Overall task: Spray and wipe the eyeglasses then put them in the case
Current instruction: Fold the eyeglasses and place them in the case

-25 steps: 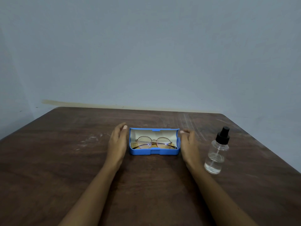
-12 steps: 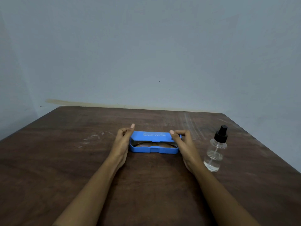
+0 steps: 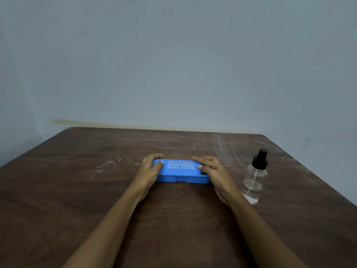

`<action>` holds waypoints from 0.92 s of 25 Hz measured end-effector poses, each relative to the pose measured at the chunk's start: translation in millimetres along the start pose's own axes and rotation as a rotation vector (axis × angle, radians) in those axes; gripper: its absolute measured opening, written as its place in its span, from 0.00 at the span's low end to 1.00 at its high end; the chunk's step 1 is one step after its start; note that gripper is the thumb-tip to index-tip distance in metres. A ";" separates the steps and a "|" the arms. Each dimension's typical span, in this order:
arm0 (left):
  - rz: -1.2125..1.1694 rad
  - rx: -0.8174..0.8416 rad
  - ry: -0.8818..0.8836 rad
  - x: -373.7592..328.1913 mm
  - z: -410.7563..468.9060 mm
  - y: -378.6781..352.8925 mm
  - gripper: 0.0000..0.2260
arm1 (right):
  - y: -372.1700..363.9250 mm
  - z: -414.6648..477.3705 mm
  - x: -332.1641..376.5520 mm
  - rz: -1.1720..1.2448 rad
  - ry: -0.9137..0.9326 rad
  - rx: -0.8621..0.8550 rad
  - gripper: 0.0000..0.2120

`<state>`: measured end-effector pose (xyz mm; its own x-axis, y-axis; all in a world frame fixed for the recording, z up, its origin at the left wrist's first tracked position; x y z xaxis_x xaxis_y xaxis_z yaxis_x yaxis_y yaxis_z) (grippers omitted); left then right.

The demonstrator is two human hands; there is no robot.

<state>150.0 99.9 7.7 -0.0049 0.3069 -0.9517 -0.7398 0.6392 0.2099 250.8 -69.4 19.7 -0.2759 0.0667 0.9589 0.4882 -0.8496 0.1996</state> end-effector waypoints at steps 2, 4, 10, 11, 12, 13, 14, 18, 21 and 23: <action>0.126 0.037 -0.068 -5.9 -2.0 -3.1 0.12 | 0.8 0.2 -1.3 0.039 -0.022 -0.006 0.15; 0.171 0.048 -0.091 -8.8 -3.3 -3.8 0.13 | 2.2 1.7 -3.8 0.080 -0.046 -0.008 0.15; 0.238 0.110 -0.060 -12.3 -7.2 -5.3 0.13 | 2.1 5.2 -8.7 0.151 -0.066 -0.007 0.16; 0.247 0.112 -0.061 -13.0 -7.8 -5.5 0.13 | 2.0 5.3 -9.0 0.152 -0.065 -0.007 0.16; 0.256 0.115 -0.061 -13.6 -8.0 -5.6 0.13 | 2.4 5.3 -8.9 0.148 -0.064 -0.008 0.16; 0.265 0.120 -0.059 -13.7 -7.9 -5.7 0.13 | 2.9 5.1 -8.7 0.143 -0.064 -0.009 0.17; 0.271 0.128 -0.055 -13.9 -7.8 -5.8 0.14 | 3.5 5.3 -8.5 0.137 -0.067 -0.011 0.16; 0.289 0.158 -0.034 -13.4 -7.4 -6.9 0.13 | 4.2 5.6 -8.3 0.103 -0.072 -0.019 0.16; 0.302 0.155 -0.039 -12.9 -6.2 -6.7 0.13 | 4.1 5.1 -7.7 0.063 -0.064 -0.033 0.16; 0.310 0.163 -0.048 -12.5 -5.1 -5.5 0.13 | 3.3 4.6 -5.9 0.031 -0.052 -0.039 0.16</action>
<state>150.6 89.0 17.3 -0.1778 0.5345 -0.8262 -0.5910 0.6133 0.5240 257.9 -70.2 15.6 -0.2172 0.0662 0.9739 0.4632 -0.8712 0.1625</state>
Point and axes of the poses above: each hand's wrist, its own z-axis towards the middle knuckle, its own y-axis out of the back of the hand, x = y × z, the point moved 6 cm from there along z, towards the middle knuckle, and after that the axes turned 4 degrees about -x, right-handed, at the moved point
